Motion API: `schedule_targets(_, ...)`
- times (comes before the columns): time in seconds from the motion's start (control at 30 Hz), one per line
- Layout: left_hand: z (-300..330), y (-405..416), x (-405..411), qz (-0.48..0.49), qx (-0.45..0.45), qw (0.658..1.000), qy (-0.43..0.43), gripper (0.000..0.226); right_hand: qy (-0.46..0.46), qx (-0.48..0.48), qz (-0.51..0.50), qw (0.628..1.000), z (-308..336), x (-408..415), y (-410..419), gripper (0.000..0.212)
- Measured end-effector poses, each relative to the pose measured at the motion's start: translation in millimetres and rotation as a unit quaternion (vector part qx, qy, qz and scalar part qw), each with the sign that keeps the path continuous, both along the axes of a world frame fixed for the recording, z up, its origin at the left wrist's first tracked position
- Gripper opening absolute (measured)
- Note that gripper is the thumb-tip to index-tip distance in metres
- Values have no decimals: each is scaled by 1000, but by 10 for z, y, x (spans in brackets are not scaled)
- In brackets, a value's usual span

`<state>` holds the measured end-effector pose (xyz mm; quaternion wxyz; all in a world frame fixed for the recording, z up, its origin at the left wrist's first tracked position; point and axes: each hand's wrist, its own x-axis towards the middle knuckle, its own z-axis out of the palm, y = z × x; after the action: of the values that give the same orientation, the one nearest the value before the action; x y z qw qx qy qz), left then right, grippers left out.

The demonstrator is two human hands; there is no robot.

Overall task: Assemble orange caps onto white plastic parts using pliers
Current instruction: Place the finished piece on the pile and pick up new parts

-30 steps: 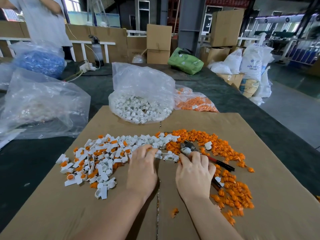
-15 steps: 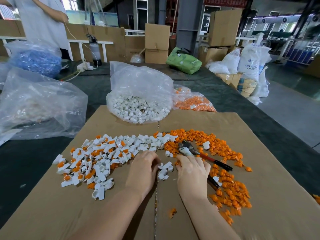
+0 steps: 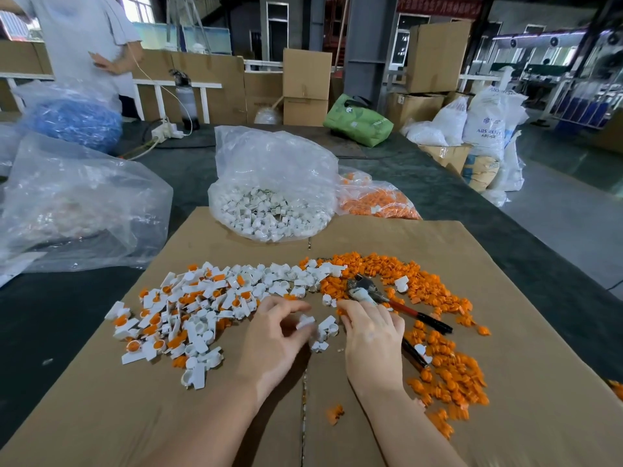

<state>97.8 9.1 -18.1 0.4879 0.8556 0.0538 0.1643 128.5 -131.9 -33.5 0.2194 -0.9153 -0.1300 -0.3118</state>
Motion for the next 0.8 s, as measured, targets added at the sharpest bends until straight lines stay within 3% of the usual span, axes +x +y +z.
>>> schedule_targets(0.27, -33, -89, -51, -68, 67, 995, 18, 11, 23, 24, 14, 999, 20, -1, 2, 41)
schedule_targets(0.43, 19, -182, 119, 25, -24, 998, 43, 7, 86, 116, 35, 989, 55, -12, -17, 12)
schedule_targets(0.53, 8, -174, 166, 31, -88, 994, 59, 5, 90, 146, 55, 984, 88, -29, -23, 1)
schedule_targets(0.8, -5, -136, 109, 10, -53, 998, 38, 16, 86, 83, 56, 991, 121, -69, 1, 18)
